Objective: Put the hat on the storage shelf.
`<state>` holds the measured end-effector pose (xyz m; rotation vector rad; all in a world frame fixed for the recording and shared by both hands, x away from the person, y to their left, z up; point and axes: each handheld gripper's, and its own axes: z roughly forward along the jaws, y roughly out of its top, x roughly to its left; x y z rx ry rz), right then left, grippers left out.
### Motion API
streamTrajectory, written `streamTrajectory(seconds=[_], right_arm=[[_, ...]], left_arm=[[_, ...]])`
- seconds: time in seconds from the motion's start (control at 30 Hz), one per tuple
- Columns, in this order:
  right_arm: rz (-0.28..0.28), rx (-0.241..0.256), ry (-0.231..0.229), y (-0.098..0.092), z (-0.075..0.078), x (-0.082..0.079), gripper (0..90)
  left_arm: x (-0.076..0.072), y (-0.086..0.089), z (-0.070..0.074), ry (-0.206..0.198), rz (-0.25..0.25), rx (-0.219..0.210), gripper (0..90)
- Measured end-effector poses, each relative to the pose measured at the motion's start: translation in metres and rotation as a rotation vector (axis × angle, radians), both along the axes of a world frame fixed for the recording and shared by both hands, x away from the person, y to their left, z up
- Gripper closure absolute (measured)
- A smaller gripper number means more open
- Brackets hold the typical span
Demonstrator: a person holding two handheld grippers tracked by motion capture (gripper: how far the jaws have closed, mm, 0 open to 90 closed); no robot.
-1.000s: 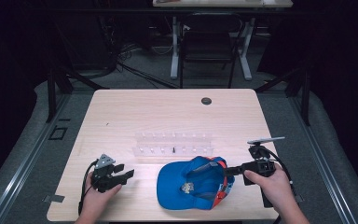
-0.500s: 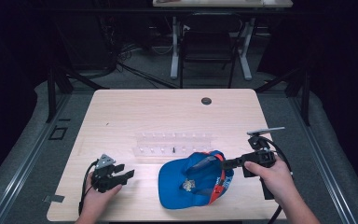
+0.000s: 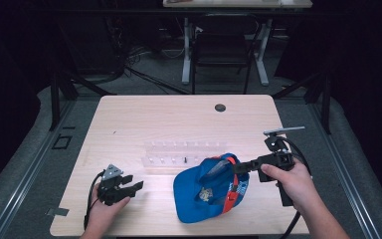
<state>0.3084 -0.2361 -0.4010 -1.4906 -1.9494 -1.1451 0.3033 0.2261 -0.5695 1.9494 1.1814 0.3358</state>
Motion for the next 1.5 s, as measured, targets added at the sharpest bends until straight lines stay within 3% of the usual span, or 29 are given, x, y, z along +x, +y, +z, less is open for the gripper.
streamTrajectory(seconds=[1.07,1.5], right_arm=[[0.000,0.058,-0.041,0.007,0.047,0.006,78.3],[-0.024,0.138,-0.041,0.006,0.058,0.016,78.3]], left_arm=[[0.000,-0.002,-0.001,-0.002,0.000,-0.002,45.9],[0.000,-0.003,-0.001,-0.003,-0.005,-0.004,45.9]])
